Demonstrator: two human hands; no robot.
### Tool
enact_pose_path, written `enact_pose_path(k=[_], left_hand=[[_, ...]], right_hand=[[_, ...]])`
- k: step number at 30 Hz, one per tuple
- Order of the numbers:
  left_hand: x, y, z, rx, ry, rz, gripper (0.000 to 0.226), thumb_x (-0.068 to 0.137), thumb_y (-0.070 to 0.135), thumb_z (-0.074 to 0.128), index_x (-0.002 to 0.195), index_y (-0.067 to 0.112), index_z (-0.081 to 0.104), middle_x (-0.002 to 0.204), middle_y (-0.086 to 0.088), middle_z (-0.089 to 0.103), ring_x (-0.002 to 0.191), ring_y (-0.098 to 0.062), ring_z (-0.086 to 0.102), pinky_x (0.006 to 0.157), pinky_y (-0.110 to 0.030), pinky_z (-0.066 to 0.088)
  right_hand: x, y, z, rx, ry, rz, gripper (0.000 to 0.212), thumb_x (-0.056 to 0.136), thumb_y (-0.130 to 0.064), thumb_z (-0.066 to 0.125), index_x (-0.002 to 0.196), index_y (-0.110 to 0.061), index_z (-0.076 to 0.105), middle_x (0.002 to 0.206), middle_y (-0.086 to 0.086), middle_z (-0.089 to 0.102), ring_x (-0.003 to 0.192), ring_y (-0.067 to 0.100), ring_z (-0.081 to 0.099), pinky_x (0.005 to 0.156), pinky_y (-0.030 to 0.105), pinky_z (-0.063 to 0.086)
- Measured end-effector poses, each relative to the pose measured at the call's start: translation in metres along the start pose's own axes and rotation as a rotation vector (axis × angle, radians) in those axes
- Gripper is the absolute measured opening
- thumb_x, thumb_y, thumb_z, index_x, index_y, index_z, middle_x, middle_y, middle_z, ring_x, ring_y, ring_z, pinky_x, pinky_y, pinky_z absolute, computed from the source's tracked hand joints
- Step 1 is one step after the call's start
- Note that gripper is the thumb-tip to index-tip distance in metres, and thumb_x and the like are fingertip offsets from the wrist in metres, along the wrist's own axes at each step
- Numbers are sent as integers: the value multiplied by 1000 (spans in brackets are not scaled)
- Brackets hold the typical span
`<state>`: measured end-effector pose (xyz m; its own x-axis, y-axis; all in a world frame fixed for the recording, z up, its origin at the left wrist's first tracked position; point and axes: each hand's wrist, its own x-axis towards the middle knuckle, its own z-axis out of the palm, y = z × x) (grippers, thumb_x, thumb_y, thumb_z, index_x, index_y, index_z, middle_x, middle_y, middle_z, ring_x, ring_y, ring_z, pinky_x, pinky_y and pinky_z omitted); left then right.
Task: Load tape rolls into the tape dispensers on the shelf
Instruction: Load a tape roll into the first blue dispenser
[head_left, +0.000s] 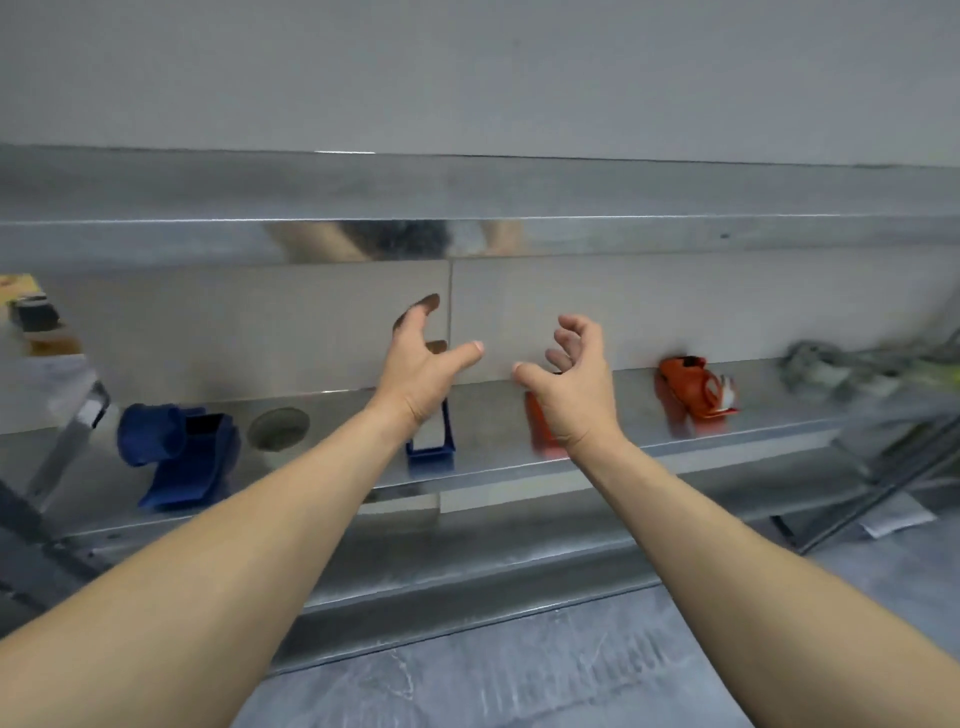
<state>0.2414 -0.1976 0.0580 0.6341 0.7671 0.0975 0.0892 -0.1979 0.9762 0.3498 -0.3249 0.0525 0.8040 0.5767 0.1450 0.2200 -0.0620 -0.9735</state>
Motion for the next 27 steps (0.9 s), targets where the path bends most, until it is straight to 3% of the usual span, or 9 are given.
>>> enact_pose_path(k=[4,8,11,14,17,20,22,23,27], left_hand=[[15,12,67,-37,-167,27,81,72,32,75,143,16,39,124,-10,63,117,-21,57,97,-29,43],[24,26,136,15,-270,109,67,54,56,64,111,21,64,132,-7,57,125,-14,49,110,-30,35],[24,32,186,-51,-388,113,78,59,50,69,129,17,57,140,-4,52,128,-15,47,112,-31,34],[20,35,230,-58,-449,152,75,58,46,69,126,17,60,143,-4,48,135,-14,43,109,-21,28],[17,44,269,-83,-514,115,88,56,39,73,137,16,50,137,-1,45,130,-19,46,106,-22,33],[18,50,311,-151,-599,73,102,48,41,76,141,14,44,132,-7,56,115,-19,57,87,-17,49],[20,55,341,-108,-599,119,82,53,39,78,129,14,58,142,-5,48,119,-17,53,69,-1,45],[22,58,359,-74,-585,147,73,58,37,79,125,15,61,147,-2,41,125,-17,49,69,0,45],[28,67,420,-70,-616,102,90,61,38,73,144,17,43,144,-3,49,129,-21,50,109,-36,42]], right_hand=[[11,9,-65,-95,164,17,68,70,-13,77,129,-31,47,135,1,56,116,14,60,102,42,51],[10,18,-125,-176,318,46,58,65,-21,75,116,-35,53,119,-9,62,116,9,59,105,38,49],[6,24,-167,-173,428,48,48,72,-21,78,113,-31,55,104,-20,59,106,4,59,101,32,48],[1,30,-206,-275,537,71,36,74,-20,78,103,-29,59,103,-13,63,110,12,59,96,33,48],[-1,38,-241,-281,567,94,60,70,-31,77,125,-30,54,122,-16,54,120,10,52,100,32,43],[6,48,-280,-262,607,106,65,73,-25,77,132,-31,51,125,-19,51,119,10,52,102,35,45],[12,57,-308,-290,632,133,48,76,-19,75,119,-30,59,122,-11,58,120,12,53,103,41,47],[17,62,-325,-297,636,141,45,76,-19,75,117,-30,61,124,-8,60,122,12,52,104,41,46],[39,79,-382,-264,607,122,57,77,-25,77,128,-32,55,127,-19,53,125,10,50,101,33,44]])
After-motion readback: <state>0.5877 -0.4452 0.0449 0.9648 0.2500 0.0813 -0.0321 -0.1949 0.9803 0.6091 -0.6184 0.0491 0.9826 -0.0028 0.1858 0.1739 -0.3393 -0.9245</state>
